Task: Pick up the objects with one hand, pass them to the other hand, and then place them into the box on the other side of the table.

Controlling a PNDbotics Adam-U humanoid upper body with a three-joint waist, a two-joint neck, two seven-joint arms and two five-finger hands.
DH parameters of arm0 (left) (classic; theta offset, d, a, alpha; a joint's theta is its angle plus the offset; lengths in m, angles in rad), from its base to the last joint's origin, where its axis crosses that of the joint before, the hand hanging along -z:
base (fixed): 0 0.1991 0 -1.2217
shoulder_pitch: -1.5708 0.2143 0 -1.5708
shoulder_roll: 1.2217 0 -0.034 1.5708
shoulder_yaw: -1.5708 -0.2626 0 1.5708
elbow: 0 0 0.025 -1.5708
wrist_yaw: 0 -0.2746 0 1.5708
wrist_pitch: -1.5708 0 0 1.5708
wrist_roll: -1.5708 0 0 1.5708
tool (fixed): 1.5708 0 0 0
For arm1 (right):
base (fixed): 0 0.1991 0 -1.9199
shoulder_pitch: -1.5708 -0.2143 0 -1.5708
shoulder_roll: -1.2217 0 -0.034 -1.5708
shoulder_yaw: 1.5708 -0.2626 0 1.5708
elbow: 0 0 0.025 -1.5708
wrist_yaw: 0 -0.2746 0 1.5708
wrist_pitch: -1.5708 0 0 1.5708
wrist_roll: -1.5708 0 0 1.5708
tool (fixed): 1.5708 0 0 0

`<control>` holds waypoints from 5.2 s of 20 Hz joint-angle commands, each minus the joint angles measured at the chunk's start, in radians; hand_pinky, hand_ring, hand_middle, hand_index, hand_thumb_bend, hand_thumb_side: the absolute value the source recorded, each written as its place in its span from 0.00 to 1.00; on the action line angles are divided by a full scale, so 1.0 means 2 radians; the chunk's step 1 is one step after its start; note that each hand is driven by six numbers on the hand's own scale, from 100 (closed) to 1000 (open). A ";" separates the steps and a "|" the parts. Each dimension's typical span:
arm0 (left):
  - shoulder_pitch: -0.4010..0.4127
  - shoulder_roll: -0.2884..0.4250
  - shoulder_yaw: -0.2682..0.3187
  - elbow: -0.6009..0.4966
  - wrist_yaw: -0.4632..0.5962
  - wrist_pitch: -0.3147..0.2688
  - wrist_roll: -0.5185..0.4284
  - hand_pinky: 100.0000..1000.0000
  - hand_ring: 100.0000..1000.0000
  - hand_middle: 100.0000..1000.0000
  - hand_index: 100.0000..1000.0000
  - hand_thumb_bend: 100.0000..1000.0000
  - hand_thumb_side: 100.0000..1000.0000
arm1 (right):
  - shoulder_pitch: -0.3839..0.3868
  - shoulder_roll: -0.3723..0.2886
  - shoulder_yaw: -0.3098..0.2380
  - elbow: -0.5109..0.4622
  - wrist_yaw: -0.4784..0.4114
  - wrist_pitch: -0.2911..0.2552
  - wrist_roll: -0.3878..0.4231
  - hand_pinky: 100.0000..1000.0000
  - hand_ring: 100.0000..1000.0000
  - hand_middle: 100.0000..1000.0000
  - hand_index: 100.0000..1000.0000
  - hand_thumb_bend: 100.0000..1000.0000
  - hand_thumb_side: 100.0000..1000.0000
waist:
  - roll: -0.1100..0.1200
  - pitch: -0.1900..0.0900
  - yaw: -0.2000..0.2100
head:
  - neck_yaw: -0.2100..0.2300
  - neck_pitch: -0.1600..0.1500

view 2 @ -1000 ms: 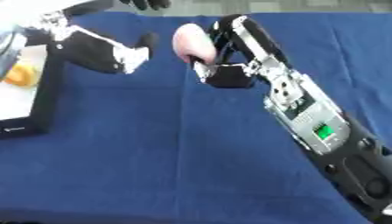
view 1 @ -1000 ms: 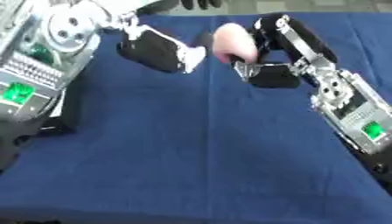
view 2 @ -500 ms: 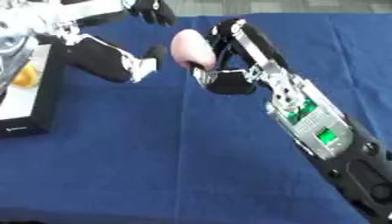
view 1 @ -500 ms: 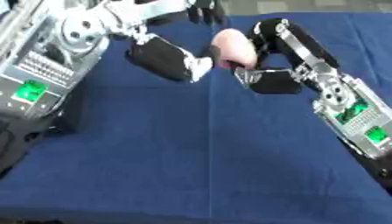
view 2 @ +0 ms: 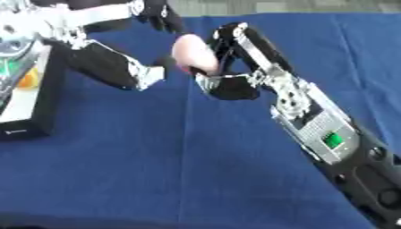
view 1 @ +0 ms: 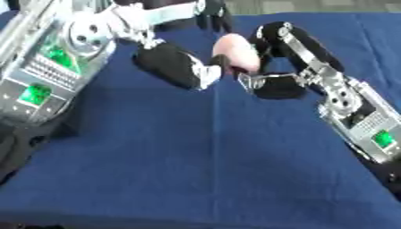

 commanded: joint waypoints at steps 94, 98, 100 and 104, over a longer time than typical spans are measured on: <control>-0.003 -0.022 -0.014 0.079 -0.065 0.012 0.090 0.65 0.47 0.33 0.37 0.00 0.18 | 0.014 -0.021 0.013 -0.011 0.047 0.077 -0.025 0.56 0.74 0.88 0.82 0.36 0.52 | -0.004 -0.019 0.002 | 0.020 0.012; 0.001 -0.015 -0.009 0.069 -0.069 0.015 0.084 0.65 0.47 0.33 0.37 0.00 0.18 | 0.019 -0.025 0.012 -0.011 0.050 0.082 -0.026 0.56 0.74 0.88 0.82 0.36 0.52 | -0.005 -0.021 0.002 | 0.023 0.012; 0.003 -0.010 -0.002 0.062 -0.069 0.017 0.083 0.65 0.47 0.33 0.36 0.00 0.17 | 0.022 -0.028 0.012 -0.011 0.051 0.082 -0.025 0.57 0.75 0.88 0.82 0.36 0.52 | -0.006 -0.022 0.003 | 0.024 0.012; 0.004 0.014 0.021 0.040 -0.062 0.027 0.086 0.65 0.46 0.33 0.36 0.00 0.16 | 0.031 -0.034 0.012 -0.011 0.056 0.080 -0.020 0.58 0.75 0.88 0.83 0.36 0.52 | -0.006 -0.025 0.003 | 0.025 0.012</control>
